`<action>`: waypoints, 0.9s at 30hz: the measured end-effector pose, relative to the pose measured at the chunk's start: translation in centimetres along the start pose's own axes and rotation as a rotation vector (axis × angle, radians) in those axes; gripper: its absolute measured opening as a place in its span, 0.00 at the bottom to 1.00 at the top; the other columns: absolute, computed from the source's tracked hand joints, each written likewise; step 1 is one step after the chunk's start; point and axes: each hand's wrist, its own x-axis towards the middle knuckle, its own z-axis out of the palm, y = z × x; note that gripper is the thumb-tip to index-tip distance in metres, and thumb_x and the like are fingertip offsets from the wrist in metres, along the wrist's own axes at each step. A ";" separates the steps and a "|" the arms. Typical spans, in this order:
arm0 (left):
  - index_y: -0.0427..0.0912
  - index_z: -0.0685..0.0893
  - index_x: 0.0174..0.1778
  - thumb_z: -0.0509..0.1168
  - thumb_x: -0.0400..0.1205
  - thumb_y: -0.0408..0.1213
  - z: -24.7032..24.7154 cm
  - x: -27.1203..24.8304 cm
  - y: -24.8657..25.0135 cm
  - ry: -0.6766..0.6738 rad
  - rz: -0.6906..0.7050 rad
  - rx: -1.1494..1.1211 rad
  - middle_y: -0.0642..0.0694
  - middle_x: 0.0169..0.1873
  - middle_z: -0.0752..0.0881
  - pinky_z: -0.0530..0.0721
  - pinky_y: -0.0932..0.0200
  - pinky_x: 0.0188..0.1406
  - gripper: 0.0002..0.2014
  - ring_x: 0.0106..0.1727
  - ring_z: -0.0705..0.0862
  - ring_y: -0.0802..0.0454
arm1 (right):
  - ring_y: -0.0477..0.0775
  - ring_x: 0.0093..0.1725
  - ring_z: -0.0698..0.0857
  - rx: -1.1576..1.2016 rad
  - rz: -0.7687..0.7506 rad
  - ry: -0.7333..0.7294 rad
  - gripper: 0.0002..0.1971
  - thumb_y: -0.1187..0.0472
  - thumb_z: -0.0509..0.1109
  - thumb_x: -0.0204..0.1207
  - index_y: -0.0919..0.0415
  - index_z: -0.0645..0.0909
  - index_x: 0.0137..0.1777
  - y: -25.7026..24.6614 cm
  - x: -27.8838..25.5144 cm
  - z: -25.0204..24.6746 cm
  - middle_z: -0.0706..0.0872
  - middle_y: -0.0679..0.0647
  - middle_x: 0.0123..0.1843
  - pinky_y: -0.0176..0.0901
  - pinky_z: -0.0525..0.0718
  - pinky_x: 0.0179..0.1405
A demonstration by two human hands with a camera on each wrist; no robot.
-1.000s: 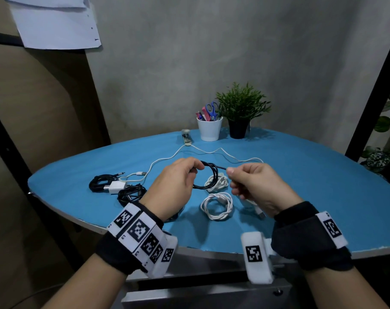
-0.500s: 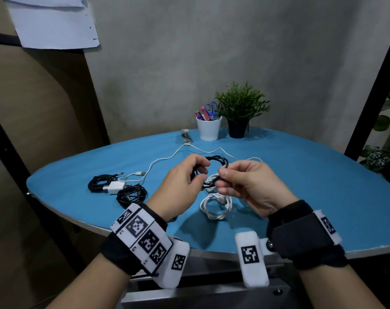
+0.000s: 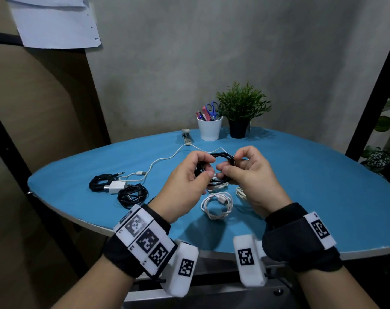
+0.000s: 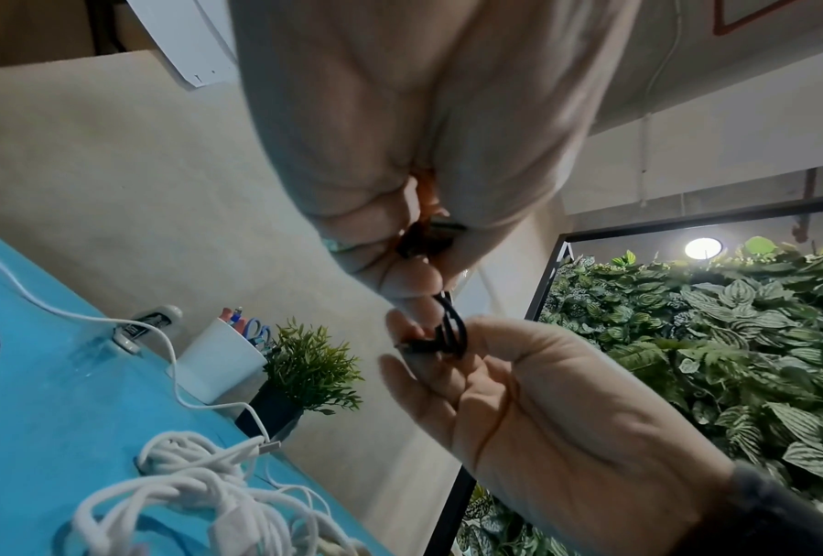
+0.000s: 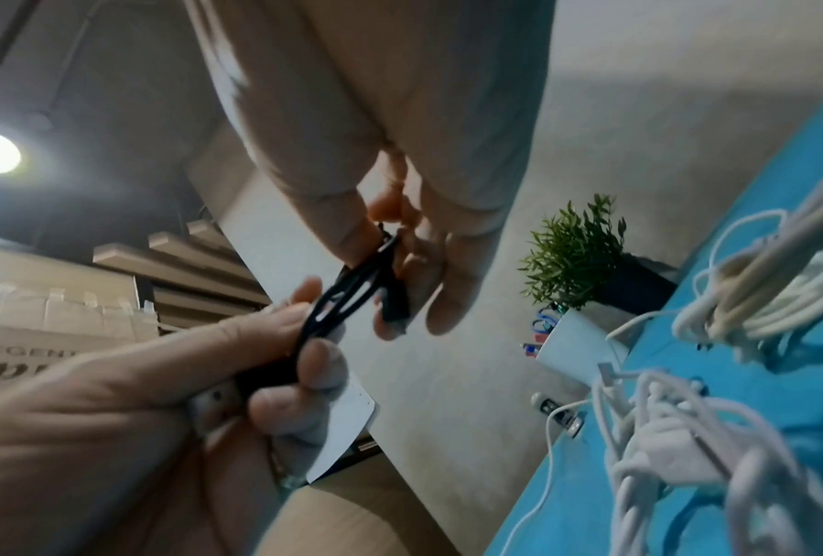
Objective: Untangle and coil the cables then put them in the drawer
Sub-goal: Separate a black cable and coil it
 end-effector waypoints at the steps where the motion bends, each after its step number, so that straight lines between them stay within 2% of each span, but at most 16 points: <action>1: 0.49 0.77 0.51 0.59 0.83 0.26 -0.1 0.1 0.0 0.019 -0.017 -0.030 0.50 0.40 0.78 0.77 0.65 0.31 0.11 0.33 0.76 0.55 | 0.48 0.30 0.86 0.000 -0.005 -0.030 0.14 0.77 0.65 0.76 0.58 0.68 0.43 -0.2 -0.1 -0.1 0.88 0.57 0.34 0.32 0.80 0.29; 4: 0.47 0.77 0.51 0.59 0.83 0.25 -0.4 0.2 0.1 0.061 -0.057 -0.104 0.48 0.40 0.79 0.77 0.65 0.31 0.10 0.33 0.74 0.50 | 0.44 0.30 0.85 0.013 0.017 -0.097 0.07 0.71 0.64 0.79 0.58 0.72 0.47 -0.7 -0.1 -0.5 0.89 0.53 0.33 0.27 0.75 0.25; 8: 0.47 0.74 0.53 0.59 0.83 0.25 -0.4 0.2 0.2 0.063 -0.076 -0.173 0.44 0.45 0.82 0.79 0.68 0.30 0.12 0.32 0.78 0.54 | 0.40 0.25 0.83 -0.059 0.013 -0.060 0.05 0.73 0.67 0.76 0.64 0.79 0.43 -0.8 0.1 -0.7 0.88 0.52 0.28 0.25 0.75 0.24; 11: 0.48 0.72 0.55 0.59 0.82 0.23 -0.3 0.1 0.2 0.045 -0.093 -0.220 0.43 0.46 0.84 0.81 0.69 0.31 0.14 0.29 0.81 0.60 | 0.40 0.25 0.82 -0.197 -0.042 0.020 0.08 0.74 0.71 0.73 0.61 0.83 0.38 -0.5 0.6 -0.9 0.87 0.48 0.24 0.29 0.79 0.28; 13: 0.48 0.72 0.55 0.59 0.82 0.22 -0.1 0.0 0.2 0.032 -0.106 -0.261 0.43 0.46 0.85 0.82 0.68 0.33 0.15 0.30 0.83 0.60 | 0.41 0.26 0.82 -0.258 -0.066 0.082 0.09 0.72 0.74 0.70 0.58 0.85 0.35 -0.2 0.9 -1.0 0.86 0.47 0.24 0.32 0.80 0.31; 18: 0.46 0.78 0.50 0.65 0.79 0.24 -0.6 0.0 -0.1 -0.043 -0.158 -0.241 0.43 0.46 0.84 0.85 0.64 0.40 0.12 0.37 0.84 0.56 | 0.50 0.30 0.83 -0.287 -0.057 0.136 0.06 0.69 0.78 0.67 0.59 0.86 0.35 0.1 1.4 -1.2 0.86 0.53 0.28 0.41 0.83 0.34; 20: 0.44 0.81 0.48 0.69 0.75 0.24 -0.9 0.0 -0.2 -0.064 -0.173 -0.220 0.45 0.45 0.82 0.84 0.66 0.42 0.12 0.36 0.83 0.56 | 0.54 0.30 0.82 -0.326 -0.044 0.131 0.06 0.68 0.79 0.67 0.59 0.84 0.36 0.2 1.5 -1.3 0.85 0.56 0.28 0.41 0.80 0.28; 23: 0.44 0.83 0.51 0.72 0.72 0.24 -1.1 0.2 -0.4 -0.031 -0.206 -0.193 0.46 0.47 0.82 0.83 0.69 0.41 0.15 0.38 0.83 0.54 | 0.54 0.25 0.80 -0.359 -0.008 0.091 0.07 0.70 0.76 0.69 0.60 0.81 0.37 0.2 1.3 -1.3 0.83 0.56 0.26 0.36 0.73 0.17; 27: 0.42 0.81 0.55 0.71 0.74 0.27 -1.1 0.3 -0.9 -0.050 -0.273 -0.147 0.45 0.47 0.82 0.84 0.70 0.40 0.15 0.42 0.83 0.55 | 0.43 0.23 0.82 -0.350 0.130 -0.046 0.07 0.75 0.72 0.72 0.63 0.81 0.38 0.2 1.2 -1.6 0.83 0.56 0.31 0.34 0.80 0.18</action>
